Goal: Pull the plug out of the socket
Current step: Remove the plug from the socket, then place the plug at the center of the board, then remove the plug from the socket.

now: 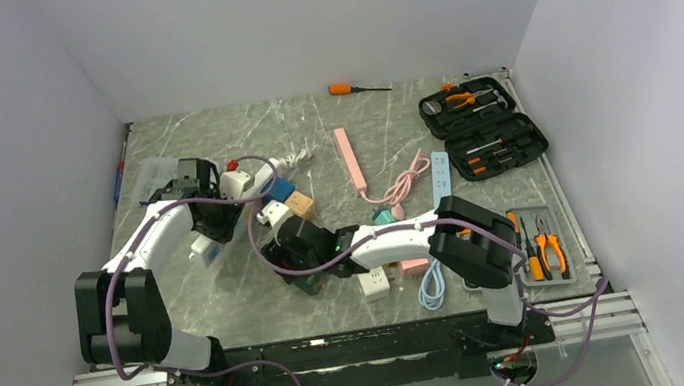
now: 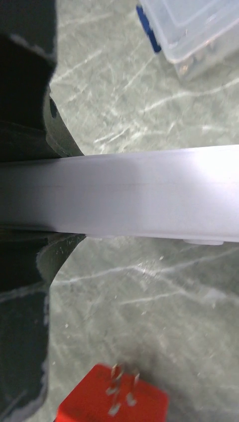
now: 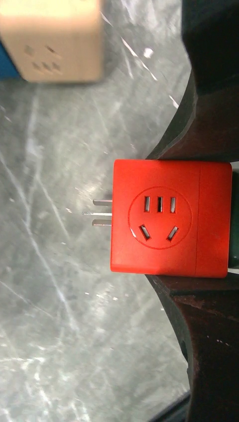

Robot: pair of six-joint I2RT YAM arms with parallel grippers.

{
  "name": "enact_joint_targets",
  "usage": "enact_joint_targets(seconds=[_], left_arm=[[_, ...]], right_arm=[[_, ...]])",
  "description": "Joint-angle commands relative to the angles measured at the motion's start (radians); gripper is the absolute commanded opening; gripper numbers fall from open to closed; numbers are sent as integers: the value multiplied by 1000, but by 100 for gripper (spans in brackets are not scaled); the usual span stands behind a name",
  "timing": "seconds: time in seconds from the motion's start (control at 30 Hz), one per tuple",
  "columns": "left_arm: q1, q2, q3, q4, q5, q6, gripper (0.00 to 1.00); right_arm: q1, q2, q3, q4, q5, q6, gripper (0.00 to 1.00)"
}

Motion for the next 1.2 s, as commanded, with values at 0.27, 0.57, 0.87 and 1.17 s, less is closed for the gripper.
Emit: enact_joint_targets(seconds=[0.27, 0.57, 0.87, 1.17], left_arm=[[-4, -37, -6, 97, 26, -22, 0], [-4, -44, -24, 63, 104, 21, 0], [-4, -57, -11, 42, 121, 46, 0], [-4, -84, -26, 33, 143, 53, 0]], right_arm=[[56, -91, -78, 54, -25, 42, 40], [48, -136, -27, -7, 5, -43, 100], [-120, -283, 87, -71, -15, -106, 100], [-235, -159, 163, -105, -62, -180, 100]])
